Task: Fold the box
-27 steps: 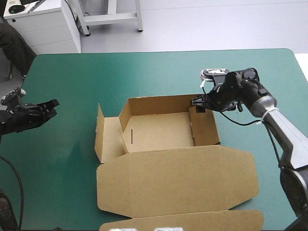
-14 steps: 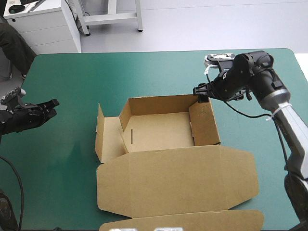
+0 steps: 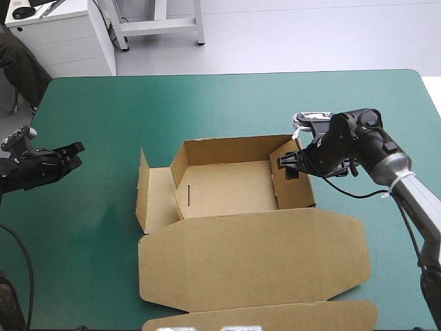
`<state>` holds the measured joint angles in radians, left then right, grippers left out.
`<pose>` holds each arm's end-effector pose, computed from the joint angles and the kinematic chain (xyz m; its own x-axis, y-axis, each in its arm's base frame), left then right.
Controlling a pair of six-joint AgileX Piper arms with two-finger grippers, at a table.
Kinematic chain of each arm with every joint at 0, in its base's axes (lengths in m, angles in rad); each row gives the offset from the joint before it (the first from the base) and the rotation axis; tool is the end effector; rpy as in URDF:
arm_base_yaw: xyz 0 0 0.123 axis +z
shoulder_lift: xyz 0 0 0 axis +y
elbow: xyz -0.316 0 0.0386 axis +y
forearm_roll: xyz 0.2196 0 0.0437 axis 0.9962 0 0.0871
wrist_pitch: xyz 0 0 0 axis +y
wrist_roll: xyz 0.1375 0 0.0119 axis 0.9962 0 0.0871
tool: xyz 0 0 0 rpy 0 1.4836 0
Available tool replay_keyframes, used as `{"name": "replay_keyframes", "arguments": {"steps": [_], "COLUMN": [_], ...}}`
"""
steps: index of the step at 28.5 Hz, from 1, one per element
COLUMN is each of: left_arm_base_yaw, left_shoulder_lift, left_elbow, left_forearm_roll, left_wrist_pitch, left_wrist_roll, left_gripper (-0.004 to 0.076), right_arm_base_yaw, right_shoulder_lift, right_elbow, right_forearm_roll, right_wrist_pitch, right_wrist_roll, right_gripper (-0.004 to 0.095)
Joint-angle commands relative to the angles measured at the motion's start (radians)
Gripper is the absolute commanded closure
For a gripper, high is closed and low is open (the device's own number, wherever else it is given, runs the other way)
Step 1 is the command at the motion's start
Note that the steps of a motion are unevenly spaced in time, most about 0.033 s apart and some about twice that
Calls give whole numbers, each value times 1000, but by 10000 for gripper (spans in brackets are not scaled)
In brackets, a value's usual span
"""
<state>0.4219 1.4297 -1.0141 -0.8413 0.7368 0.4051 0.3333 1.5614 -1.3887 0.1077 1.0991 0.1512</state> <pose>0.2920 0.0552 0.3011 -0.6530 -0.5614 -0.5084 -0.2556 0.7952 -0.5498 0.2899 0.1144 0.3175 -0.9287 -0.1119 -0.3536 -0.1788 0.9704 0.1622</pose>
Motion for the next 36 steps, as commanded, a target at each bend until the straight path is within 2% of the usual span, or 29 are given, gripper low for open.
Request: {"name": "replay_keyframes", "arguments": {"steps": [1, 13, 15, 18, 21, 22, 31, 36], "left_arm_base_yaw": [0, 0, 0, 0, 0, 0, 0, 0], "left_shoulder_lift": [-35, -35, -35, -35, -35, -35, -35, -35], "left_elbow": [-24, -24, -24, -24, -24, -24, -24, -24], "left_forearm_roll": [-50, -50, -50, -50, -50, -50, -46, -27], "left_wrist_pitch": [-10, -5, -5, -3, 14, 20, 20, -8], "left_wrist_roll": [-8, -8, -8, -2, -2, -2, -16, -13], "left_gripper": [734, 734, 734, 734, 734, 734, 734, 734], "right_arm_base_yaw": [0, 2, 2, 2, 2, 2, 2, 2], "right_shoulder_lift": [-8, 98, 98, 100, 100, 100, 60, -29], "right_elbow": [1, 1, 1, 1, 1, 1, -46, -180], "right_forearm_roll": [-16, -31, -31, -31, -31, -31, -31, -27], "right_wrist_pitch": [-56, -87, -80, -57, -52, -52, -29, 83], "right_wrist_roll": [11, 7, 3, 3, -24, -22, -26, -28], "right_gripper": [150, 217, 264, 465, 860, 919, 909, 909]}}
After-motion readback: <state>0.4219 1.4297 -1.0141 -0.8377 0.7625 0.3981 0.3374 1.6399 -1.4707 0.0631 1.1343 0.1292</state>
